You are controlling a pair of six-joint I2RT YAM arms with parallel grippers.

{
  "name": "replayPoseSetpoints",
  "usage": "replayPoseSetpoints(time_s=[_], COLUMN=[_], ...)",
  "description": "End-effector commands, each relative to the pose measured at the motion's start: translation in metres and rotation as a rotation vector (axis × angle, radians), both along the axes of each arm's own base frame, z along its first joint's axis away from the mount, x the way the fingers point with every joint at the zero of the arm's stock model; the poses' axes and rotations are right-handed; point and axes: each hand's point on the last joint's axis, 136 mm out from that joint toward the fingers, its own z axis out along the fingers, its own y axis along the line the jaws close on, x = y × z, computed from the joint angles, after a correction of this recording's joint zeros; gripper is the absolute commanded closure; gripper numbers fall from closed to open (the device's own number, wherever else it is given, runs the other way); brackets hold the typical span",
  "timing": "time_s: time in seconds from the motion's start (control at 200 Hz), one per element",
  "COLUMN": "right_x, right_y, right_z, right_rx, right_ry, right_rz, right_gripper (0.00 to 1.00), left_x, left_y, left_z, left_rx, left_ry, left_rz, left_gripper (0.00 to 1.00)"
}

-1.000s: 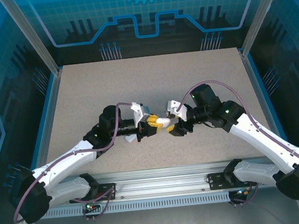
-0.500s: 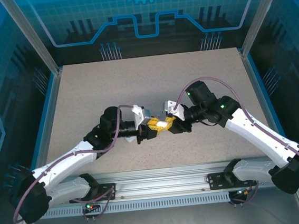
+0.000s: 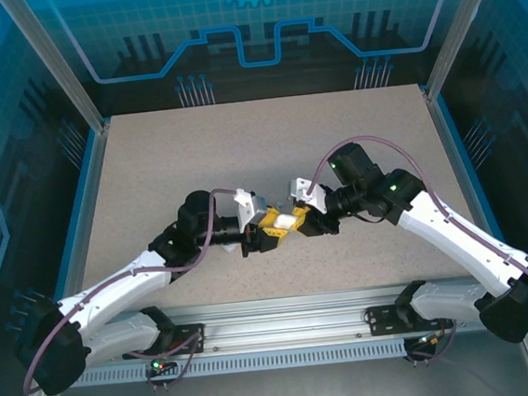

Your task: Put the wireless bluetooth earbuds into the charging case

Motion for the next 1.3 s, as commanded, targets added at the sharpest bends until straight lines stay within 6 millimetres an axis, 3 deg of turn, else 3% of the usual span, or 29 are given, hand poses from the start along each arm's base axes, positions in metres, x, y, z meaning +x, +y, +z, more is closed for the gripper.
replayPoseSetpoints(time_s=[0.0,0.43,0.555,0.87,1.296], right_x=[-0.002,-0.002,0.000,0.010,0.027], right_y=[0.004,0.007,0.003,-0.007,-0.011], right_z=[0.010,0.007,0.008,0.012,0.013], right_rx=[0.015,0.011,0.002,-0.017,-0.047], right_ry=[-0.003,0.007,-0.014,-0.088,-0.132], right_rz=[0.014,0.018,-0.001,-0.067,-0.140], right_gripper=[0.76,0.74,0.65,0.41,0.40], left_x=[-0.007,-0.006,-0.006,-0.004,-0.005], left_y=[-0.001,-0.005,-0.005,-0.004,-0.004], left_z=[0.005,0.007,0.006,0.007,0.010], left_rx=[-0.006,-0.006,-0.003,0.007,0.002], left_ry=[-0.033,-0.024,-0.021,-0.020,-0.018], left_rz=[-0.026,-0.025,-0.025,-0.014,-0.018], left_gripper=[0.59,0.77,0.86,0.87,0.87])
